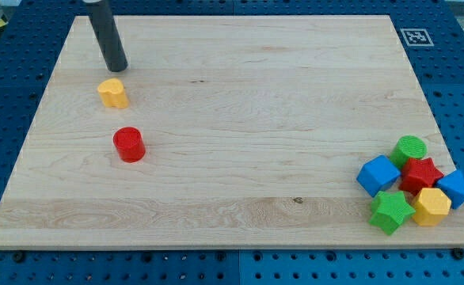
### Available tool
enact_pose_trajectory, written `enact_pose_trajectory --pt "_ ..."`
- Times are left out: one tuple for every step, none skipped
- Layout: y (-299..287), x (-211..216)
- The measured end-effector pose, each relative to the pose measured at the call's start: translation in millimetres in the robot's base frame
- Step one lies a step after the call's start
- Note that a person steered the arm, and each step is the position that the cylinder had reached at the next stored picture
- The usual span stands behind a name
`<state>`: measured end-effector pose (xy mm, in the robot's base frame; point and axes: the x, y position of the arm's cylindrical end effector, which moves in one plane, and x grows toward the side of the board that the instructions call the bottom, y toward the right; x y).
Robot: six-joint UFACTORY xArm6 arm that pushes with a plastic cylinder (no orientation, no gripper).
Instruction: Push the yellow heart right and down a bit
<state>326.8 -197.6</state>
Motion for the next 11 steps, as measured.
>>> enact_pose_trajectory --pt "0.0 0.0" --pt "-1.8 9.7" --pt "-30.2 37.5" --pt "-59.3 61.2" --pt "-62.4 74.0" --pt "-61.9 72.3" --pt "-20.7 59.8" --pt "7.8 50.0" --pt "17.8 50.0" --pt "18.1 52.1" --pt "-8.4 64.2"
